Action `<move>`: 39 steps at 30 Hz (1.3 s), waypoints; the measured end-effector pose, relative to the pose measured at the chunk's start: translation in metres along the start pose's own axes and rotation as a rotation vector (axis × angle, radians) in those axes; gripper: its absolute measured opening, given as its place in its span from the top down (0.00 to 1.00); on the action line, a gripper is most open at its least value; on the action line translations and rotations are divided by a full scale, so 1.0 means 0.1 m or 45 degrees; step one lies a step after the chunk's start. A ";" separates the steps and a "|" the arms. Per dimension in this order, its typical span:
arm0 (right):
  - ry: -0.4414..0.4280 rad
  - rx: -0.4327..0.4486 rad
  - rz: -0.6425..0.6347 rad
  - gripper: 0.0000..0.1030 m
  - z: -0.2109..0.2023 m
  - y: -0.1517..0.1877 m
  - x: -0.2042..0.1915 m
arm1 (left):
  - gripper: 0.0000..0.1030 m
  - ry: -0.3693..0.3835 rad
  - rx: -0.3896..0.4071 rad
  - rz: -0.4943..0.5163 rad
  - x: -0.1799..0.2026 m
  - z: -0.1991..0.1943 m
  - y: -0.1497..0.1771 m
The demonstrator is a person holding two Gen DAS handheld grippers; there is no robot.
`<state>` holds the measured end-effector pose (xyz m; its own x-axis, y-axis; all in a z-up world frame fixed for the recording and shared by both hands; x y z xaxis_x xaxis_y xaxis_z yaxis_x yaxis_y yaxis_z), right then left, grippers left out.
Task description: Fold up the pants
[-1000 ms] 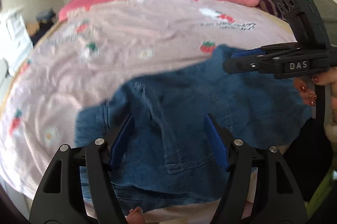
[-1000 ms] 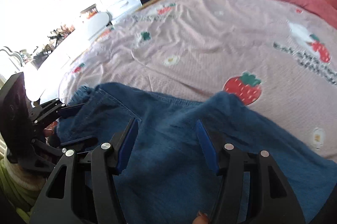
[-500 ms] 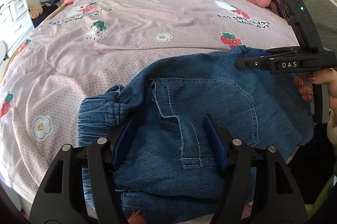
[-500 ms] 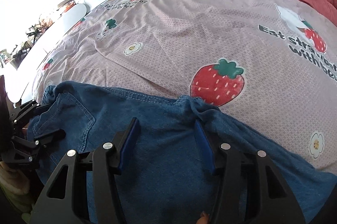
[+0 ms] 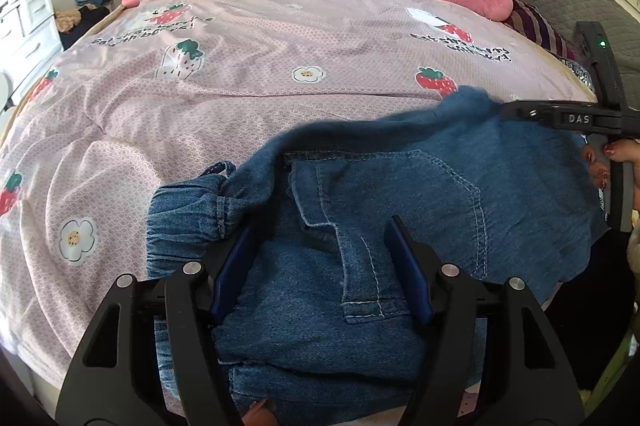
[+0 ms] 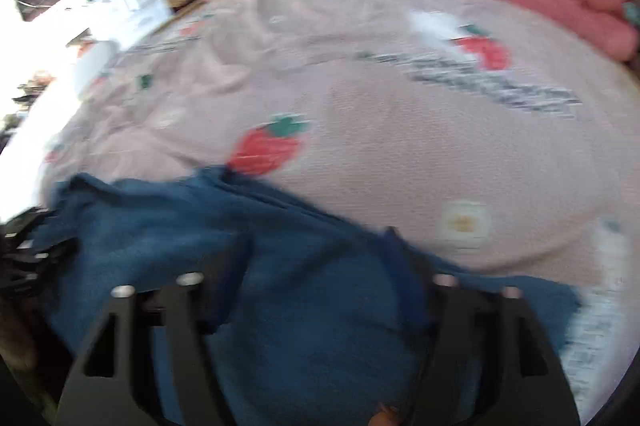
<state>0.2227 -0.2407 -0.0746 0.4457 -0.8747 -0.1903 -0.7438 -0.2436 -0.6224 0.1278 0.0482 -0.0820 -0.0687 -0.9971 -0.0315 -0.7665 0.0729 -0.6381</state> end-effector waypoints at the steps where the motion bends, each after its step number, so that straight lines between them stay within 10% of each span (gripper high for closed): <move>1: 0.019 0.021 0.021 0.19 -0.08 0.01 0.09 | 0.43 -0.001 0.003 0.001 0.00 -0.01 0.00; 12: -0.080 0.120 -0.028 0.12 -0.84 0.47 -0.01 | 0.24 0.147 0.182 0.007 0.35 -0.61 -0.33; 18: -0.101 0.063 -0.047 0.12 -0.84 0.68 -0.08 | 0.23 0.319 0.082 0.150 1.12 -0.24 -0.42; 23: 0.039 -0.045 0.024 0.12 -0.85 1.01 0.29 | 0.23 0.136 -0.084 0.152 0.97 0.32 -0.22; 30: 0.056 -0.062 0.068 0.12 -1.01 1.32 0.55 | 0.24 0.168 -0.088 0.083 0.69 0.33 -0.18; 39: -0.057 0.135 0.132 0.12 -1.31 0.98 0.53 | 0.15 0.134 -0.012 0.080 0.72 0.10 -0.24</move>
<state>0.1084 -0.3659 -0.0467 0.3925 -0.8728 -0.2900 -0.7312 -0.1049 -0.6741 0.1479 -0.0258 -0.0769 -0.1827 -0.9831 0.0101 -0.7647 0.1356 -0.6300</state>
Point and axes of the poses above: each gripper's, at about its wrist camera, not at the fingertips, and z roughly the way its jaws point, x to its right, y to its underside, the point moved 8 cm from there along z, roughly the way its jaws point, and after that the axes turned 7 degrees about -y, right-handed, at the moved point
